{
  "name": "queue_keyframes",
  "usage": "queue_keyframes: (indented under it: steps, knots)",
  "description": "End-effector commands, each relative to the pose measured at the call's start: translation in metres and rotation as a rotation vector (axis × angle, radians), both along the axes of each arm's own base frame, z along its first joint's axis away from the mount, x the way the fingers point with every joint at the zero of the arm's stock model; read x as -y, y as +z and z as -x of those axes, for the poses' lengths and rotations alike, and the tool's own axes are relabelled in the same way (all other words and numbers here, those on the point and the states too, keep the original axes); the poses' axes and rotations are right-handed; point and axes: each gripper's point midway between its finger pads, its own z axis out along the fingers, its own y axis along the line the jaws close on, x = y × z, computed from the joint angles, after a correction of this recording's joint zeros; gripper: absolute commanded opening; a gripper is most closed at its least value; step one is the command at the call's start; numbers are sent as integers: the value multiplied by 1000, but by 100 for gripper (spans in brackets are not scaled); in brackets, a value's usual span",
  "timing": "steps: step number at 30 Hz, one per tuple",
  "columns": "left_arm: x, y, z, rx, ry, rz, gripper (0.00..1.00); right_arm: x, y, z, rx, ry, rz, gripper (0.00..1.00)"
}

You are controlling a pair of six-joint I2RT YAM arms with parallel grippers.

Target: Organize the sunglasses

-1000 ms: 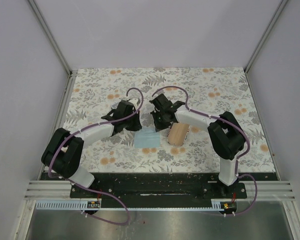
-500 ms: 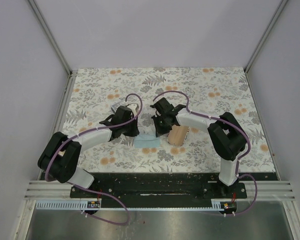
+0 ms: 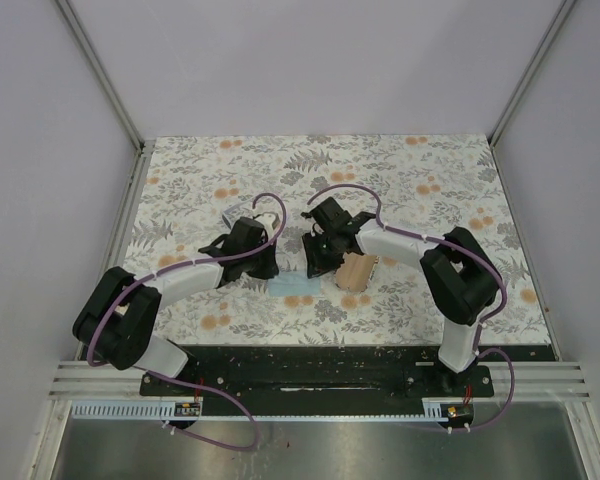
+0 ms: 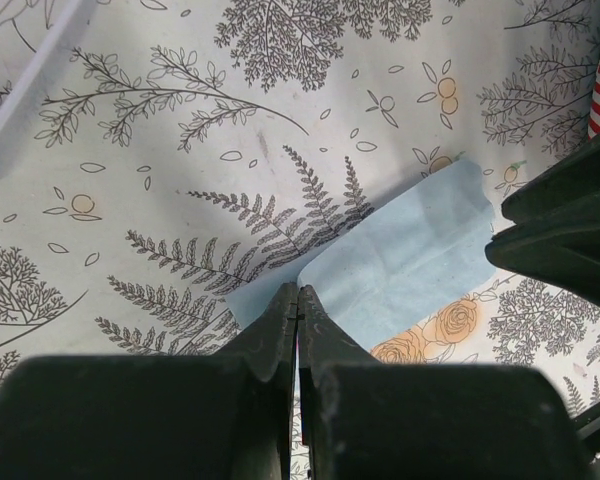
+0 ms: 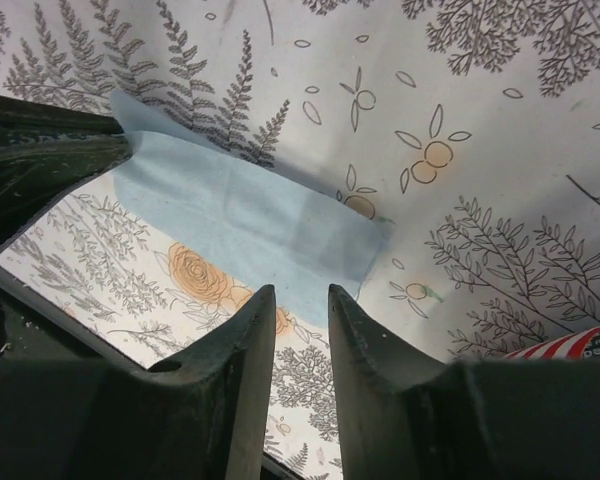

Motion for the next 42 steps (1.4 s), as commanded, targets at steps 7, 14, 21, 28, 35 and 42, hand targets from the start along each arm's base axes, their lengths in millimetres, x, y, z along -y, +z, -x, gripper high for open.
queue_keyframes:
  steps: [7,14,21,28,35,42]
  knots:
    - [11,13,9,38,-59,65,1,-17,28,4,10,18,-138,40]
    - [11,4,23,-10,-70,73,5,-15,23,-7,23,-40,-108,45]
    - [14,-9,36,-102,-89,56,9,-21,23,-18,26,-80,-106,47]
    - [6,-15,41,-162,-45,9,23,-25,16,-22,0,-95,-93,50]
    - [11,4,43,-117,-66,65,35,-22,9,-27,-16,-119,-74,50]
    - [23,-7,60,-222,-131,81,30,-17,6,-29,-33,-141,-75,51]
